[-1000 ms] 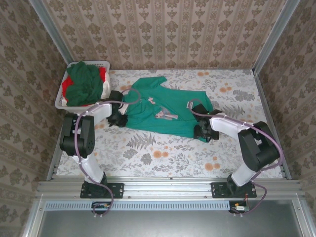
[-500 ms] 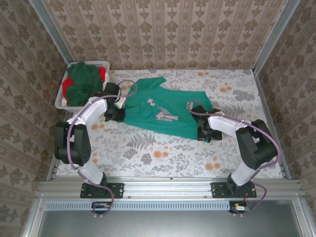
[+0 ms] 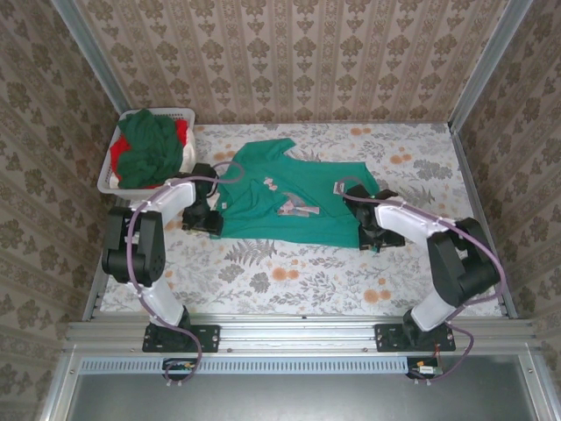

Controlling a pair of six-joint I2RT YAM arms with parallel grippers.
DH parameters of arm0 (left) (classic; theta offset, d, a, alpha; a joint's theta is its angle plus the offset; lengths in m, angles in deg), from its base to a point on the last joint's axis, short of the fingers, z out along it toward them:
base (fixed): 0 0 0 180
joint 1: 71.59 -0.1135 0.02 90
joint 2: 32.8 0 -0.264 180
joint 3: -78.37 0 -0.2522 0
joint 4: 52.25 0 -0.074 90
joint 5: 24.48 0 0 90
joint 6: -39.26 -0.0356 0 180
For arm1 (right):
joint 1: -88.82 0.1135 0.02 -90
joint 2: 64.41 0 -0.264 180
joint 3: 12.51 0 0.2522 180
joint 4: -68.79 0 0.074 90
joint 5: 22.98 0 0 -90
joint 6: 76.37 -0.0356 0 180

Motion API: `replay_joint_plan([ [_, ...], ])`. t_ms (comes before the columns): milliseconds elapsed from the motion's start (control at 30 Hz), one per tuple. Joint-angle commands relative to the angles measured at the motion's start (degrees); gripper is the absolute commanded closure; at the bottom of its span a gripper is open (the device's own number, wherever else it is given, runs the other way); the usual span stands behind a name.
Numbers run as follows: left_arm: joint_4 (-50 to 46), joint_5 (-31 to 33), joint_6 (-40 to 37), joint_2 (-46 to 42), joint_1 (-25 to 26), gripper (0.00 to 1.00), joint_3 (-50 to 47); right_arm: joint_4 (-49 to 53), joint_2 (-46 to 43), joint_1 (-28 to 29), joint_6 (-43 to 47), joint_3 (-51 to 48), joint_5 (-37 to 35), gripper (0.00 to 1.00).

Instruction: Fold and stack the t-shirts

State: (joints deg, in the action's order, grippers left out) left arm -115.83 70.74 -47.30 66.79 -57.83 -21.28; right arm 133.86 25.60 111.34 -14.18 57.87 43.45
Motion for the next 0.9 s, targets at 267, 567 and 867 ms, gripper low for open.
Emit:
replay_joint_plan([
  [267,11.89,-5.4,-0.08,6.91,4.71,0.0,22.87,-12.68,3.92,-12.27,7.18,17.24,14.36,0.26],
  [567,8.6,-11.94,2.9,40.54,3.94,0.02,64.65,-14.34,27.48,-16.85,8.2,40.46,18.24,0.29],
  [867,9.11,-12.64,6.67,55.4,1.51,0.13,79.89,-8.67,46.47,-17.68,9.64,61.59,18.19,0.32],
])
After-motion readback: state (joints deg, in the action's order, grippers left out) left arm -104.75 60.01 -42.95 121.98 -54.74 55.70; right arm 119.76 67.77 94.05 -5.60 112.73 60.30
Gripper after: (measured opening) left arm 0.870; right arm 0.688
